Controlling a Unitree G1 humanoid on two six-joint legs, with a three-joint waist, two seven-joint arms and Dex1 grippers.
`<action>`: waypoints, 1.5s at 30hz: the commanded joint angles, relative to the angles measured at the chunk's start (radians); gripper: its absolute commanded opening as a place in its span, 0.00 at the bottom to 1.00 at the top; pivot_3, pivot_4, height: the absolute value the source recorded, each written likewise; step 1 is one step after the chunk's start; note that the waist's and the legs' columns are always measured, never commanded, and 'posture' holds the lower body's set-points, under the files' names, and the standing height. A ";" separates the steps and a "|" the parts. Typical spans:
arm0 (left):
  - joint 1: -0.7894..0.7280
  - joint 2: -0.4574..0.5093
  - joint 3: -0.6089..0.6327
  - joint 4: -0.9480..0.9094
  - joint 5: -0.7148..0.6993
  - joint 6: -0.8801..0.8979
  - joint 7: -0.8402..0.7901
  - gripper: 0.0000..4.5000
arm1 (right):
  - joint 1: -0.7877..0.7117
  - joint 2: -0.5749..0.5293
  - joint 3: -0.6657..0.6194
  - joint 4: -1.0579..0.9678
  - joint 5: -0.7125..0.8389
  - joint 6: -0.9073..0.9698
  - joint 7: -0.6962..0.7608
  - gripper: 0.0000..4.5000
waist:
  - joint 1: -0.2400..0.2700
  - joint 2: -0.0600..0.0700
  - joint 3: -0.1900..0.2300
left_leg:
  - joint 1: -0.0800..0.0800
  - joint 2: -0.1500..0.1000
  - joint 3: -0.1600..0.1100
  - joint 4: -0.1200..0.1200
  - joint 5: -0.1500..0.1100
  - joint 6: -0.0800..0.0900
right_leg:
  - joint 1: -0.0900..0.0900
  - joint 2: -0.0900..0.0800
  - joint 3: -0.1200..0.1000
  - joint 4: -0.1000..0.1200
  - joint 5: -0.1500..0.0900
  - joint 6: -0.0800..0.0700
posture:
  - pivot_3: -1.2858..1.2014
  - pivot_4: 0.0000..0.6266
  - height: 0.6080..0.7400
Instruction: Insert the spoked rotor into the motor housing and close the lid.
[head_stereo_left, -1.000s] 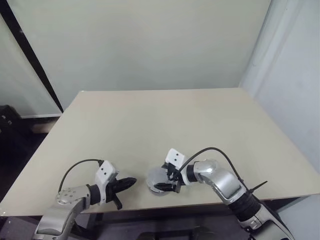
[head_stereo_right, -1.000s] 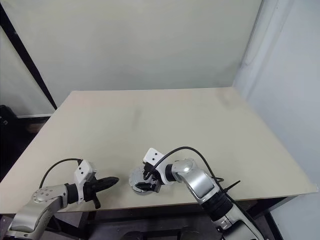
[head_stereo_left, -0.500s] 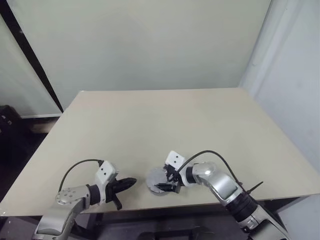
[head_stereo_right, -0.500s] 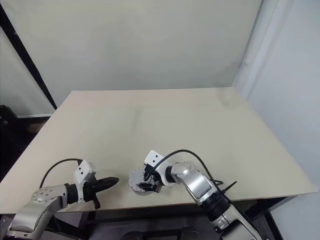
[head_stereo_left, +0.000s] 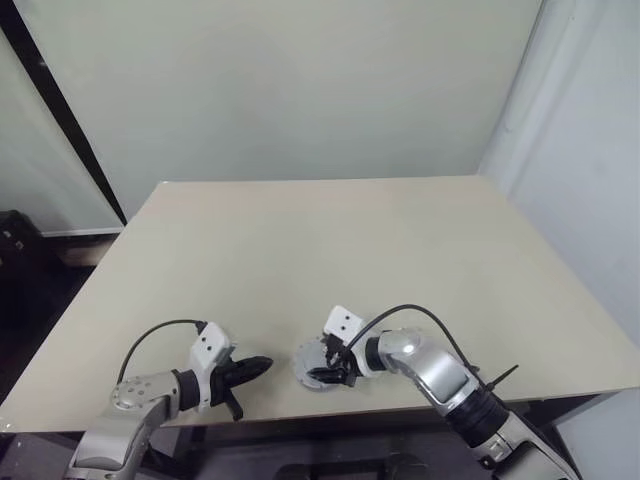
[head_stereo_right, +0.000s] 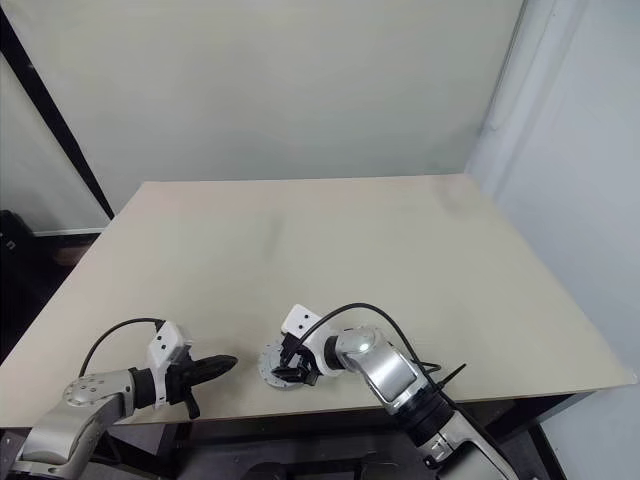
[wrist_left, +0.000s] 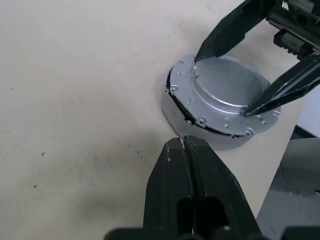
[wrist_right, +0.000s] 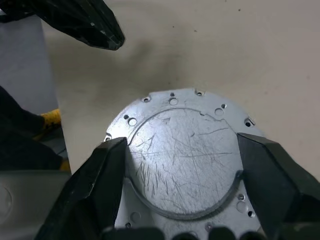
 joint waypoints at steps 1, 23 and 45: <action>-0.018 -0.001 0.009 -0.003 -0.006 -0.022 -0.006 0.00 | -0.007 0.006 0.006 -0.047 -0.009 0.022 -0.015 0.71 | 0.000 0.000 0.000 | 0.000 0.000 0.000 0.000 0.000 0.000 | 0.000 0.000 0.000 0.000 0.000 0.000 | 0.52 0.00 1.00; -0.025 -0.022 -0.008 0.018 0.004 -0.037 -0.003 0.00 | 0.000 0.049 0.024 -0.059 -0.051 0.120 -0.139 0.71 | -0.003 0.000 0.000 | 0.002 0.000 0.000 0.000 0.000 0.000 | 0.000 0.000 0.000 0.000 0.000 0.000 | 0.52 0.00 1.00; -0.041 -0.034 -0.038 0.018 0.009 -0.045 -0.004 0.00 | -0.022 -0.018 0.076 -0.035 -0.069 0.106 -0.096 0.71 | -0.003 0.000 0.000 | 0.002 0.000 0.000 0.000 0.000 0.000 | 0.000 0.000 0.000 0.000 0.000 0.000 | 0.52 0.00 1.00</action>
